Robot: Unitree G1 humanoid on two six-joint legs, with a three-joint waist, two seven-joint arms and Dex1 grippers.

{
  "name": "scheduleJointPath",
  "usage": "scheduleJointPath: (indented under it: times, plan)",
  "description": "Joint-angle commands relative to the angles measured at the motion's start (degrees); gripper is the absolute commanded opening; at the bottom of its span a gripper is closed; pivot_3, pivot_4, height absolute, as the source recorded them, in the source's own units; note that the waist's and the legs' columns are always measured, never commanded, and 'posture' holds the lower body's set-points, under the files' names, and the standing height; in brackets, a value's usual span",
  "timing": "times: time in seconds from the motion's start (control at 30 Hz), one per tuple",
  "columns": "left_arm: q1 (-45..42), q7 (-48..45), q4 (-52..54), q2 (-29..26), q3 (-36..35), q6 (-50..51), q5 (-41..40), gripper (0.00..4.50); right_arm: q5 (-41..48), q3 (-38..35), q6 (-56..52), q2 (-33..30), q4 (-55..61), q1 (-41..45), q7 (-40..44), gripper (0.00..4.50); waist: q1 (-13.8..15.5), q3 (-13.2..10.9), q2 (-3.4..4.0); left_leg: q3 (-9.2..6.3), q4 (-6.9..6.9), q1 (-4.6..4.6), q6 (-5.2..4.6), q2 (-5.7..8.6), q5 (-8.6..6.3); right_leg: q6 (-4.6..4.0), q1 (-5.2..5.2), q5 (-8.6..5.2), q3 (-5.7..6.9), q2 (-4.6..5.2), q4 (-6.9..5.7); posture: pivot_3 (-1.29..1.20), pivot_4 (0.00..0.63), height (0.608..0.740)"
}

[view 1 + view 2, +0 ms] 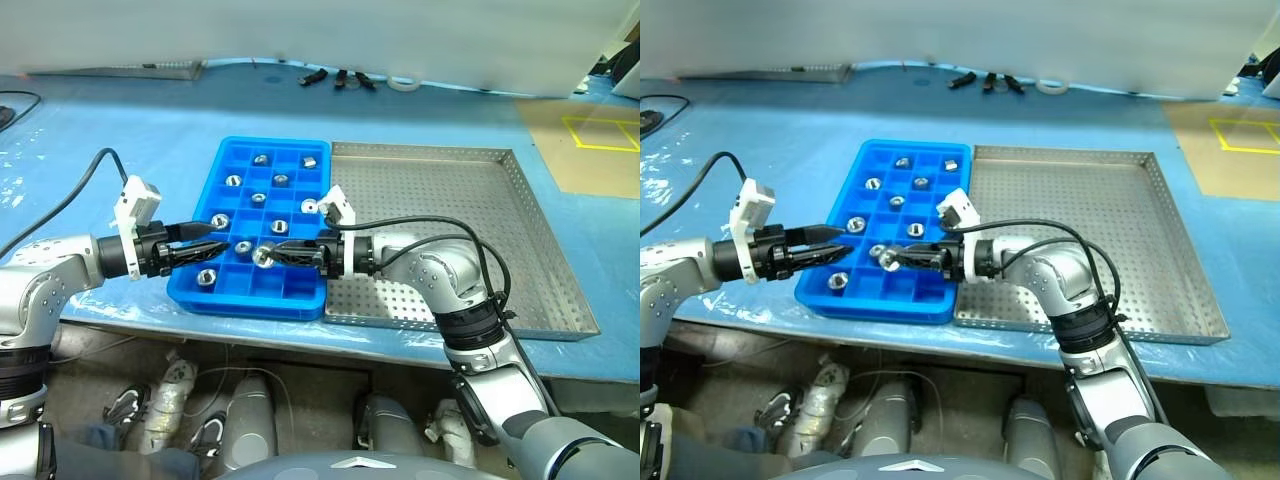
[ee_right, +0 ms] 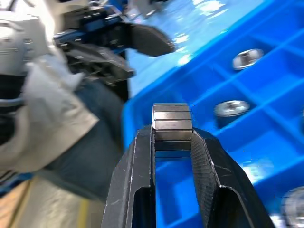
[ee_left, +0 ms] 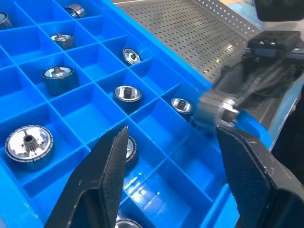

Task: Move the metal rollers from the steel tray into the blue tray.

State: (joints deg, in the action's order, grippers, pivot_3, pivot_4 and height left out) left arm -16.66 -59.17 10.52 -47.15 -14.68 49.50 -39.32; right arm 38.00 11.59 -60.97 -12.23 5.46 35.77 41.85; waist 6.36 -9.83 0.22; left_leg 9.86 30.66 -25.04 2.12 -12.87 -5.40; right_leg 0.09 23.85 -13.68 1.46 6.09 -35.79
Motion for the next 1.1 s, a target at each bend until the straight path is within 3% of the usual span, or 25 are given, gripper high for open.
scheduleJointPath:
  times: [0.03, 0.43, 0.47, 0.57, 0.9, 1.1]
  plan:
    - [0.6, 0.7, 2.5, -1.3, -2.1, 0.4, -1.7, 3.06, 3.6, -1.5, -2.8, 1.4, 1.9, -0.8, 0.2, 0.67, 0.1, 0.0, 0.0, -0.01, 0.0, 0.01, 0.05, 0.0, 0.03, 0.0, 0.0, 0.0, 0.0, 0.01, -0.04, 0.11, 0.15, 0.74]
    - [0.5, 2.8, 3.6, -1.4, -1.6, 1.2, -3.4, 3.06, -2.4, 2.4, 0.5, 1.9, -0.5, -2.3, -2.0, 0.67, 0.9, 0.2, -0.22, -0.04, 0.0, 0.07, 0.22, 0.0, 0.13, 0.0, 0.03, 0.01, -0.01, 0.01, -0.22, 0.13, 0.15, 0.74]
    - [0.3, 3.1, 3.8, -1.2, -1.4, 1.3, -3.5, 3.06, -2.9, 2.5, 0.9, 1.8, -0.8, -2.3, -2.2, 1.4, 0.9, 0.2, -0.22, -0.04, 0.0, 0.08, 0.22, 0.0, 0.14, 0.0, 0.02, 0.01, -0.01, 0.01, -0.22, 0.12, 0.15, 0.74]
    - [-0.4, 3.5, 3.9, -1.0, -1.1, 1.5, -3.8, 3.06, -3.3, 1.8, 0.4, 2.1, -1.4, -2.1, -2.8, 2.33, 1.0, 0.2, -0.22, -0.05, 0.0, 0.07, 0.24, 0.0, 0.15, 0.0, 0.02, 0.01, -0.01, 0.02, -0.24, 0.12, 0.15, 0.74]
    - [-5.9, 6.3, 0.2, 2.2, 0.9, -0.6, -2.7, 3.06, -5.8, -1.5, 3.6, -0.4, 1.0, 1.8, -5.6, 2.33, 1.1, 0.2, -0.24, -0.07, 0.11, 0.1, 0.39, 0.04, 0.24, 0.0, 0.08, 0.0, -0.04, 0.07, -0.6, 0.11, 0.15, 0.74]
    - [-12.6, 11.1, -5.3, 9.0, 3.0, -5.5, 0.4, 3.06, -8.0, -11.2, 11.5, -2.7, 1.2, 5.1, -10.9, 2.33, 1.6, 0.2, -0.25, -0.09, 0.14, 0.09, 0.65, 0.04, 0.41, -0.01, 0.17, 0.0, -0.08, 0.08, -0.89, 0.13, 0.15, 0.74]
